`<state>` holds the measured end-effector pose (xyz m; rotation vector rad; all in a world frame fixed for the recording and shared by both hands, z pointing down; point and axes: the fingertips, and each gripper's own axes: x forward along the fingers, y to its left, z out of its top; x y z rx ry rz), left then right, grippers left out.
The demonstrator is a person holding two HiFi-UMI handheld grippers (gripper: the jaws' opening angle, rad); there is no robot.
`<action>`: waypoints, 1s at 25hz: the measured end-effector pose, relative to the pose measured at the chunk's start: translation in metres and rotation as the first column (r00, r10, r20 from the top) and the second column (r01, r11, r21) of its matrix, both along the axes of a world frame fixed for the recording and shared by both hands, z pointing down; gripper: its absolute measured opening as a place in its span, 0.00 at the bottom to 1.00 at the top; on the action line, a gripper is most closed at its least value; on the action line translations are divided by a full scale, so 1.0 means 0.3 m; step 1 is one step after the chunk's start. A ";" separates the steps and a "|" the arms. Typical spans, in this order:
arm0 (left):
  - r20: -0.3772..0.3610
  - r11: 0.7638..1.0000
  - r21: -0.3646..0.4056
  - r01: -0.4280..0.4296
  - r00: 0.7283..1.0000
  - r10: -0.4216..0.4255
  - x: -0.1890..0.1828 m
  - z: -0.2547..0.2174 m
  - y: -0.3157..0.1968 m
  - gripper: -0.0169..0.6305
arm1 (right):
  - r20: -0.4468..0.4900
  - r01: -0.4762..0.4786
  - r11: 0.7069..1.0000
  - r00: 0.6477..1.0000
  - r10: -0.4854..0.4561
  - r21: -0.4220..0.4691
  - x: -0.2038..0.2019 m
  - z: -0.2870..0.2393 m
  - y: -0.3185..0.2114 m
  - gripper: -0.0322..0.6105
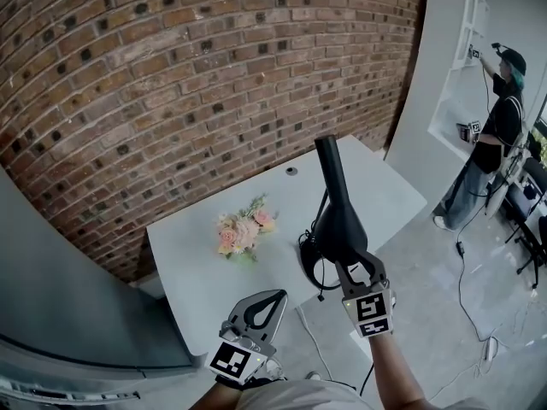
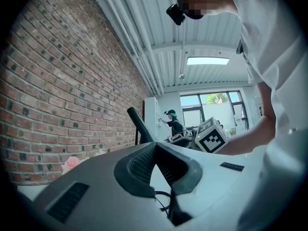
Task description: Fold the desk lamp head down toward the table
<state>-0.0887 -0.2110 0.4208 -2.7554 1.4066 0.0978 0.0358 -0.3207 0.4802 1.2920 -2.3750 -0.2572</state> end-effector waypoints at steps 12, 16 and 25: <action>-0.027 1.000 -0.027 -0.014 1.000 0.013 0.056 0.039 -0.034 0.04 | 0.103 -0.033 0.999 0.994 0.030 0.026 0.045 -0.086 0.129 0.23; -0.032 0.999 -0.036 -0.014 0.999 0.013 0.069 0.046 -0.038 0.04 | 0.158 -0.030 0.999 0.987 0.025 0.032 0.055 -0.121 0.171 0.18; -0.062 0.999 -0.034 -0.014 0.998 0.012 0.117 0.035 -0.024 0.04 | 0.305 -0.021 1.000 0.952 0.014 0.018 0.093 -0.189 0.246 0.09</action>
